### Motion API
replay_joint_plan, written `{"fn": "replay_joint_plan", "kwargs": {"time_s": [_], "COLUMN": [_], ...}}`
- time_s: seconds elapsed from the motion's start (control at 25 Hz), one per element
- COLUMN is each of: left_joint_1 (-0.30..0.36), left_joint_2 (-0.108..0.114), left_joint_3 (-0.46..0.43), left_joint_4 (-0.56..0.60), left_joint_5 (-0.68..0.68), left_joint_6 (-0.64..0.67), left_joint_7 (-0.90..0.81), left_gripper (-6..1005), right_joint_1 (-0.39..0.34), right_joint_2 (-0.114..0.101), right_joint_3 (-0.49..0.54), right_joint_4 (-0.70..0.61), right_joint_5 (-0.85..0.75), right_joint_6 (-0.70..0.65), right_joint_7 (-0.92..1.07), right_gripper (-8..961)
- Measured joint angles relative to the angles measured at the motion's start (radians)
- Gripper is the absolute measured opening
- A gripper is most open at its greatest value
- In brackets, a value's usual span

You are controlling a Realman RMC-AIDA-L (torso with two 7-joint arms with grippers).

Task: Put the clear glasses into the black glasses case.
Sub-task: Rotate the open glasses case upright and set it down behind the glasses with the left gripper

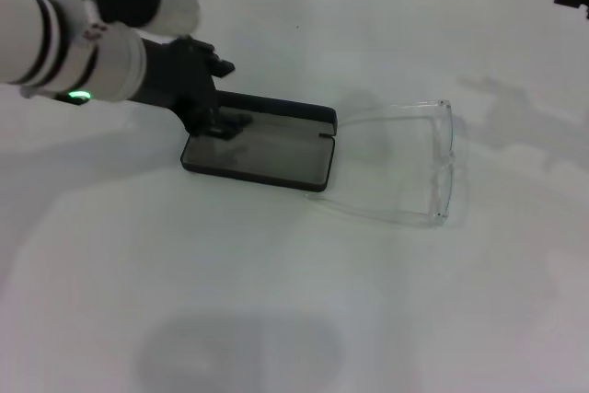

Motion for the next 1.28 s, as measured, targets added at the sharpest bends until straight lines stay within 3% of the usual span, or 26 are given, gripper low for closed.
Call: {"fn": "replay_joint_plan", "kwargs": {"time_s": [0.6,0.8,1.04,1.28], "left_joint_1": [-0.054,-0.101,-0.112,-0.104], "left_joint_2": [-0.001,-0.001,0.0,-0.001], "left_joint_3": [0.117,0.121,0.122,0.124], "left_joint_4": [-0.12,-0.191,-0.2,-0.189], "left_joint_5": [0.019,0.023,0.023,0.024], "left_joint_6": [-0.13,-0.144,-0.144,-0.143], "left_joint_7": [0.077,0.072,0.069,0.063], "left_gripper": [694,650,598,546], "right_joint_1": [0.004,0.001,-0.004,-0.005], "right_joint_2": [-0.002,-0.003,-0.004,-0.03], "right_joint_3": [-0.001,0.0,0.012,0.025], "right_joint_4": [0.004,0.004,0.01,0.084], "right_joint_5": [0.005,0.006,0.01,0.042], "right_joint_6": [0.015,0.022,0.024,0.016], "right_joint_7": [-0.015,-0.018,-0.029,-0.063], "right_gripper": [713,712,712,712]}}
